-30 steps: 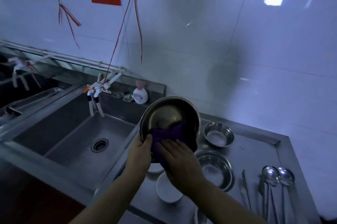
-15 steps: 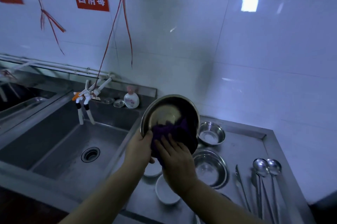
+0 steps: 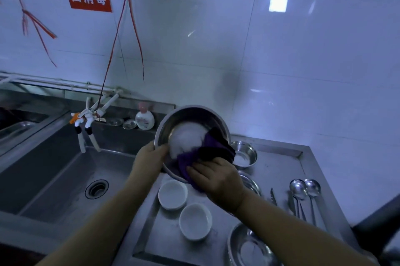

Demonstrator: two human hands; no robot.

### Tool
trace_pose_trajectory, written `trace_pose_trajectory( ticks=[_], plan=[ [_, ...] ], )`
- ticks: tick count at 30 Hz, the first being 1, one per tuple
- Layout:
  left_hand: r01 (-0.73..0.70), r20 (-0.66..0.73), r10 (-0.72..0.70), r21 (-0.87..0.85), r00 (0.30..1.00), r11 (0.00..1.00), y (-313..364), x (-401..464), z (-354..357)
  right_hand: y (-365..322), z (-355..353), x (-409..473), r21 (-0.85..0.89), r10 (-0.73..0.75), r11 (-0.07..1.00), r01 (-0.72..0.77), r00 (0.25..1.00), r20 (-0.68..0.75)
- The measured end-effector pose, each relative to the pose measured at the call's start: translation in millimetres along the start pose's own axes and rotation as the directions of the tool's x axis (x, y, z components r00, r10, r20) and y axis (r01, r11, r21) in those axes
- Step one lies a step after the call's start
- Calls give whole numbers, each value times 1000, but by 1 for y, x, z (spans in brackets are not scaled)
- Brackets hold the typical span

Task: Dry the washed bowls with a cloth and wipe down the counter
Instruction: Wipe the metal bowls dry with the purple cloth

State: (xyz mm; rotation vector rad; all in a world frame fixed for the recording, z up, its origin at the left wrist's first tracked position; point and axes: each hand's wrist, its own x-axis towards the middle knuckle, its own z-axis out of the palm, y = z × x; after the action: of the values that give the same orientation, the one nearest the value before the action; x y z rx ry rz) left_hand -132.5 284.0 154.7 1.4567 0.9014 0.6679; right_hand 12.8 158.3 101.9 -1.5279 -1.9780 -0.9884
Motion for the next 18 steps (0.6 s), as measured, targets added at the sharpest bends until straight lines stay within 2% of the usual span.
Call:
trace_pose_trajectory(
  ticks=[3, 6, 8, 11, 15, 18],
  plan=[
    [32, 11, -31, -203, 999, 979, -13, -16, 27, -25, 4, 13, 23, 154, 988, -153, 986, -67],
    [3, -24, -9, -254, 1000, 967, -13, -20, 30, -35, 5, 11, 39, 196, 980, -193, 977, -89],
    [-48, 7, 51, -205, 999, 978, -7, -19, 23, -29, 3, 4, 32, 147, 989, -145, 986, -77],
    [-100, 54, 103, -54, 993, 994, 0, -17, 11, -6, -3, -8, 5, -13, 1000, 13, 1000, -22],
    [-159, 198, 127, 155, 972, 975, 14, -11, -7, 40, -22, -15, -20, -264, 963, 269, 954, 141],
    [-212, 242, 156, 228, 958, 950, 24, -7, -12, 55, -25, -13, -73, -273, 955, 287, 950, 153]
  ],
)
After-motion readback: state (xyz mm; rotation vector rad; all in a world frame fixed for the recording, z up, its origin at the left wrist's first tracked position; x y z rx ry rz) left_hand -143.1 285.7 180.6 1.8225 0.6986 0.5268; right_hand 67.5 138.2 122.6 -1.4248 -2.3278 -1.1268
